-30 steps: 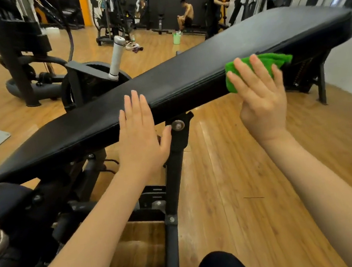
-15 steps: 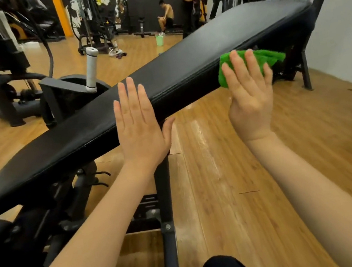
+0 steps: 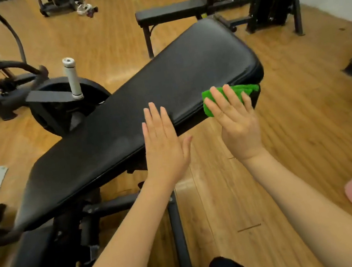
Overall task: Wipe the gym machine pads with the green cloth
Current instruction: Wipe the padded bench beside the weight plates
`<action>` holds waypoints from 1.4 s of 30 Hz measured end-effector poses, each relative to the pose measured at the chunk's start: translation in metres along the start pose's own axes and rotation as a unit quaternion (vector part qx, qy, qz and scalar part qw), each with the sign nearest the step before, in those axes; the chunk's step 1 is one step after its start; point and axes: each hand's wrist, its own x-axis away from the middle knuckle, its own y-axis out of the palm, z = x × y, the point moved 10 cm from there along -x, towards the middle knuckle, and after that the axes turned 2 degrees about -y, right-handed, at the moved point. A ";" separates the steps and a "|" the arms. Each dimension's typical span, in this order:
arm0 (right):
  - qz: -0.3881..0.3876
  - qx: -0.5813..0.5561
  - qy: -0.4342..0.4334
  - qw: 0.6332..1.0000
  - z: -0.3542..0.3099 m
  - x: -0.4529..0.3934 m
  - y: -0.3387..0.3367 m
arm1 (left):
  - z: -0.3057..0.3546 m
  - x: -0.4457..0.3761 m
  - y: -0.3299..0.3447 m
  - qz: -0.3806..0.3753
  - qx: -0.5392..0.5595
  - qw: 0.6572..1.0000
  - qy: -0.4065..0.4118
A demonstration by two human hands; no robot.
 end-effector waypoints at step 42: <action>-0.282 -0.494 0.430 0.701 0.173 -0.070 0.070 | 0.107 -0.102 -0.025 -0.140 0.140 0.951 -0.238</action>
